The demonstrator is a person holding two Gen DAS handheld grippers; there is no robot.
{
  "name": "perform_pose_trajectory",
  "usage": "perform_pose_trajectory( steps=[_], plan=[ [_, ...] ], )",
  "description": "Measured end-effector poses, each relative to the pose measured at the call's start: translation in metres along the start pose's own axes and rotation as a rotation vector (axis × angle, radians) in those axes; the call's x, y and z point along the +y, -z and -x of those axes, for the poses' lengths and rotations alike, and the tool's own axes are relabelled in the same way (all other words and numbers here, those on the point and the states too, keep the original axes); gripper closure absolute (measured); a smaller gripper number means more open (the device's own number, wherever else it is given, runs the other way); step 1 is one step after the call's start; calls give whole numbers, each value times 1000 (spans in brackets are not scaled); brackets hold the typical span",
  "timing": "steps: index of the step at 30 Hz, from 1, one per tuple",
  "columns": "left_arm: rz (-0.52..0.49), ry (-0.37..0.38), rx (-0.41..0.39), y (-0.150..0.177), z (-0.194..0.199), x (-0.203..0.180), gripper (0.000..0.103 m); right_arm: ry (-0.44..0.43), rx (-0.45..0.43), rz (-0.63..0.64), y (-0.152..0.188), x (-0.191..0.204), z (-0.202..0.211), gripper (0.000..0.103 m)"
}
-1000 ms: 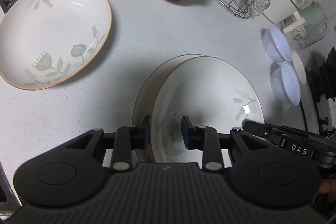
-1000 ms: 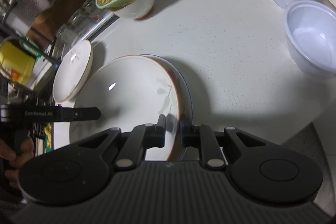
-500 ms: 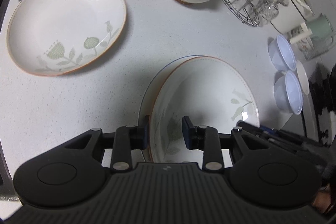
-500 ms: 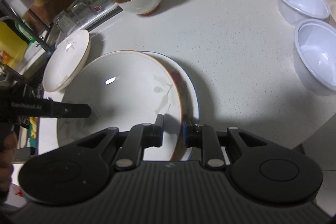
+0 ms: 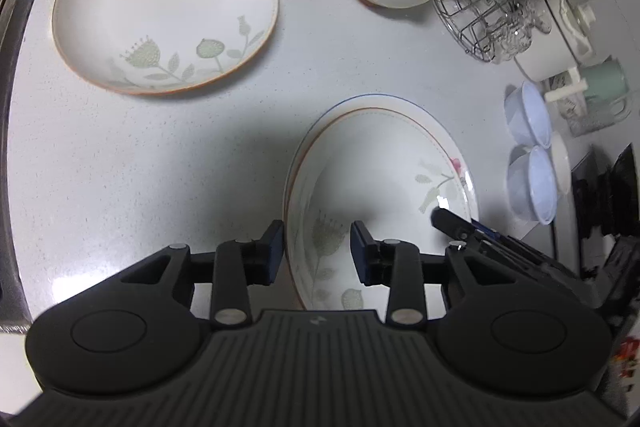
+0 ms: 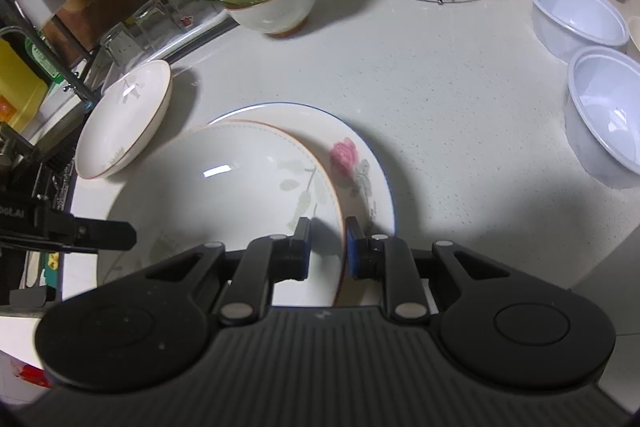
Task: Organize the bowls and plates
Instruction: 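Lower the leaf plate onto the rose plate and open both grippers, then withdraw both grippers up and away from the stacked plates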
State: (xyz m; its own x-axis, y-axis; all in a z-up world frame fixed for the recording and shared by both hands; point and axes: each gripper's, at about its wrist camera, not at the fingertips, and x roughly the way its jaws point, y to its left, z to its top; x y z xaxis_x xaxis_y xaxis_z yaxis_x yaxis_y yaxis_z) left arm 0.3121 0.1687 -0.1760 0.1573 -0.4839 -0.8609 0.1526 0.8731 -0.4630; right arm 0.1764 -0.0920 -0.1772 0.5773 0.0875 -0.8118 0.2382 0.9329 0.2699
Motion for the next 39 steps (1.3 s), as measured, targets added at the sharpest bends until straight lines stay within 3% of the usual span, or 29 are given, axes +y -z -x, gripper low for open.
perform_pose_trajectory(
  steps=[5,17,24,31,39],
  plan=[
    [23,19,-23,4,12,9,64,31,-37,22,0,4,-1,81],
    [-108,9,-147,16,52,-7,64,90,-123,-19,-1,8,24,82],
    [-195,3,-235,28,89,-23,63,68,-206,-48,-3,19,73,82],
    [-281,-94,-342,37,137,-27,63,43,-325,-59,0,44,139,82],
    [-272,-94,-454,67,174,-47,61,-7,-396,-15,9,52,190,82]
  ],
)
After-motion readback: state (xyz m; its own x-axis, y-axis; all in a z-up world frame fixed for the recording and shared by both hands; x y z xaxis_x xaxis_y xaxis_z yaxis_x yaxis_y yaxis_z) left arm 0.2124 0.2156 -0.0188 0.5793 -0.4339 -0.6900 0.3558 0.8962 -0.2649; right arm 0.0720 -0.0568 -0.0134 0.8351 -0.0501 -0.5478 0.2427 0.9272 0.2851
